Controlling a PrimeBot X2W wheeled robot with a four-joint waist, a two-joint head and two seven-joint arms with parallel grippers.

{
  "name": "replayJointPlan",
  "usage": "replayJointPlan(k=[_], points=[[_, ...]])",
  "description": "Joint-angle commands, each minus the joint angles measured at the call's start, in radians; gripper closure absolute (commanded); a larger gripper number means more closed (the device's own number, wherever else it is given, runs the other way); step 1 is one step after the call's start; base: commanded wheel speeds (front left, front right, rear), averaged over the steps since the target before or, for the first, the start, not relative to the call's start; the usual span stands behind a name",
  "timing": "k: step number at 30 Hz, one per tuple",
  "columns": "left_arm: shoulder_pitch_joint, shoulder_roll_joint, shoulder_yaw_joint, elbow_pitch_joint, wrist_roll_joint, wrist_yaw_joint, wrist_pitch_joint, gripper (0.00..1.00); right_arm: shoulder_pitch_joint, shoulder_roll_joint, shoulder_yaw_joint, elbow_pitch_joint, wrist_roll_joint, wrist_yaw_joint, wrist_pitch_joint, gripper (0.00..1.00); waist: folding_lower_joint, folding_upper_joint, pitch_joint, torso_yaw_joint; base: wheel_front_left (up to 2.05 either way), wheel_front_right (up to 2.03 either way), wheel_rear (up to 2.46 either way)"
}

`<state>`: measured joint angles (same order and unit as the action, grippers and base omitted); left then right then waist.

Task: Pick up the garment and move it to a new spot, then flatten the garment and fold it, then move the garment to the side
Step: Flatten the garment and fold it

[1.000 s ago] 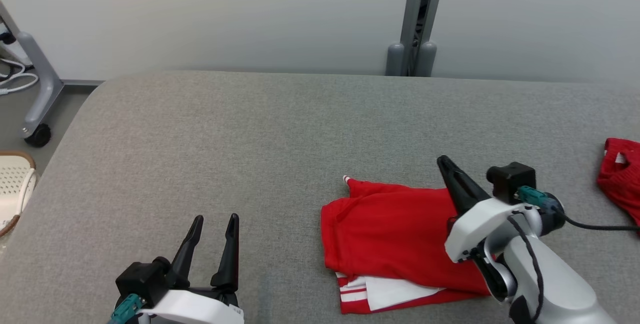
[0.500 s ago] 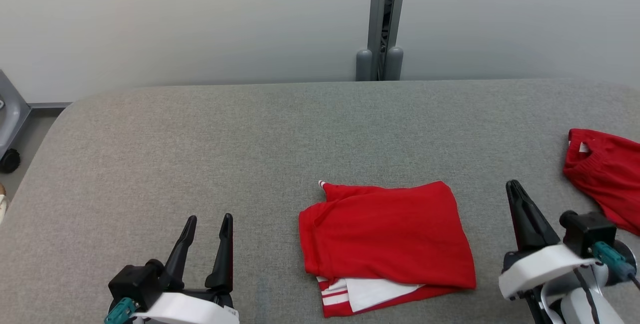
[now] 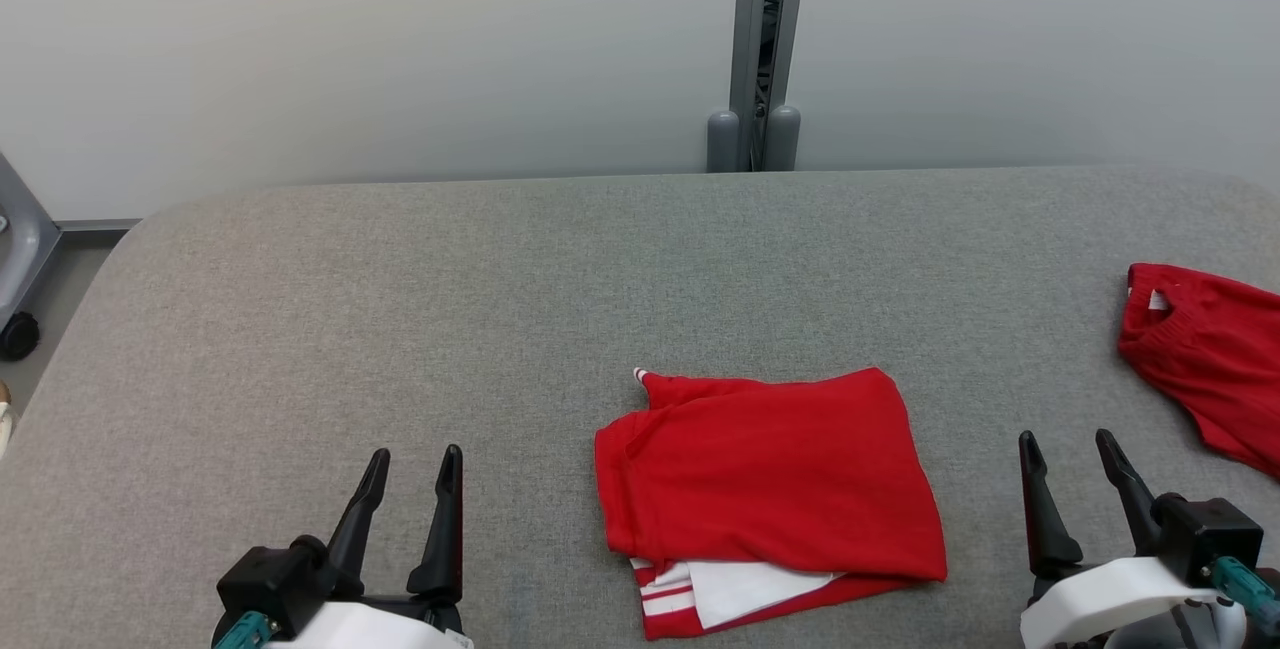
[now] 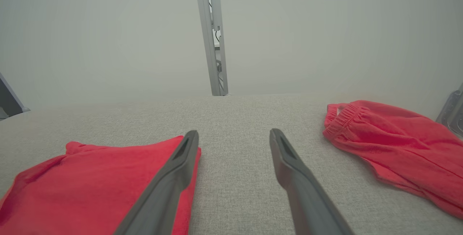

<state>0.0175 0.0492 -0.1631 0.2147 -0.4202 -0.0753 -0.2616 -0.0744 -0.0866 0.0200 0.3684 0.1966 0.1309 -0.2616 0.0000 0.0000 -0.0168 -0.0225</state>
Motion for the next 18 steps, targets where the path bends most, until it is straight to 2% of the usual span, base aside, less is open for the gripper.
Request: replayJointPlan(k=[1,18], points=[[0.010,0.004,0.005,-0.003,0.007,-0.005,-0.004,0.00,0.009,0.002,-0.005,-0.005,-0.007,0.000,-0.004,0.00,0.0000,0.0000,-0.001,-0.001,0.00,0.00,0.00],[0.006,0.004,-0.011,0.004,-0.003,-0.007,-0.004,0.00,-0.004,0.003,0.003,0.026,-0.008,0.000,-0.004,0.00,0.0000,0.0000,0.000,0.015,0.00,0.00,0.00]])
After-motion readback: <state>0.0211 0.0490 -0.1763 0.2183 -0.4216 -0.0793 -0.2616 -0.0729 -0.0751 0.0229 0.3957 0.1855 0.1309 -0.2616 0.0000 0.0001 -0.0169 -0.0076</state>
